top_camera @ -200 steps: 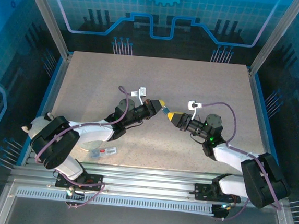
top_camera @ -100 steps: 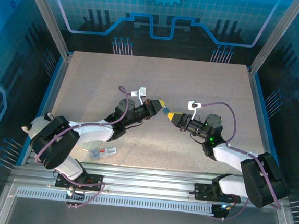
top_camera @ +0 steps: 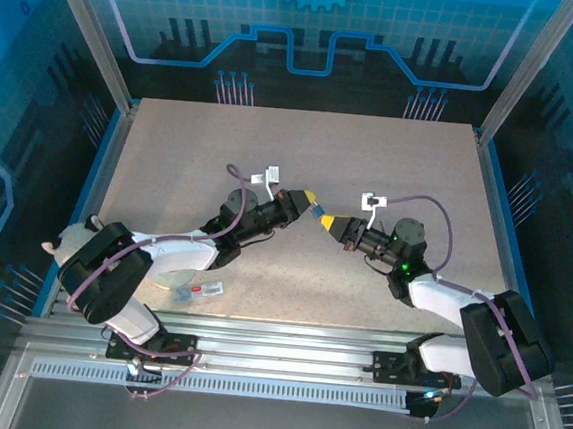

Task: Lock with the key

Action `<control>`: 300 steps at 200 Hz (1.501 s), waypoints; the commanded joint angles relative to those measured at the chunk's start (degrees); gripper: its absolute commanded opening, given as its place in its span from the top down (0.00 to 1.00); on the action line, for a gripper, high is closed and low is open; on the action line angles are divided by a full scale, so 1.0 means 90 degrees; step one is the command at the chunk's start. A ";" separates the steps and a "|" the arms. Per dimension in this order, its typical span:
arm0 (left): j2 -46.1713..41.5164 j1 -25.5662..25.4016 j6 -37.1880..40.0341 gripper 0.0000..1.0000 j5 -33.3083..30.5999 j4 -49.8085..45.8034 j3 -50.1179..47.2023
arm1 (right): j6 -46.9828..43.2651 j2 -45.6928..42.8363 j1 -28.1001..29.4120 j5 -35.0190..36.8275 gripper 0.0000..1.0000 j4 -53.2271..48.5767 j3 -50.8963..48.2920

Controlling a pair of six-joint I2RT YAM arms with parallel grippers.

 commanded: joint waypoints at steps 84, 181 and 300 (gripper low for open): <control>-0.0307 0.0004 0.0092 1.00 -0.0296 0.0242 -0.0116 | 0.0064 0.0115 0.0006 -0.0316 1.00 0.0416 0.0188; -0.0677 0.0191 0.0176 1.00 -0.0511 0.0160 -0.0312 | 0.0269 0.0361 0.0004 -0.0492 1.00 0.0710 0.0242; -0.1152 0.0510 0.0275 1.00 -0.0759 -0.0101 -0.0474 | 0.0423 0.0573 0.0007 -0.0612 1.00 0.0930 0.0267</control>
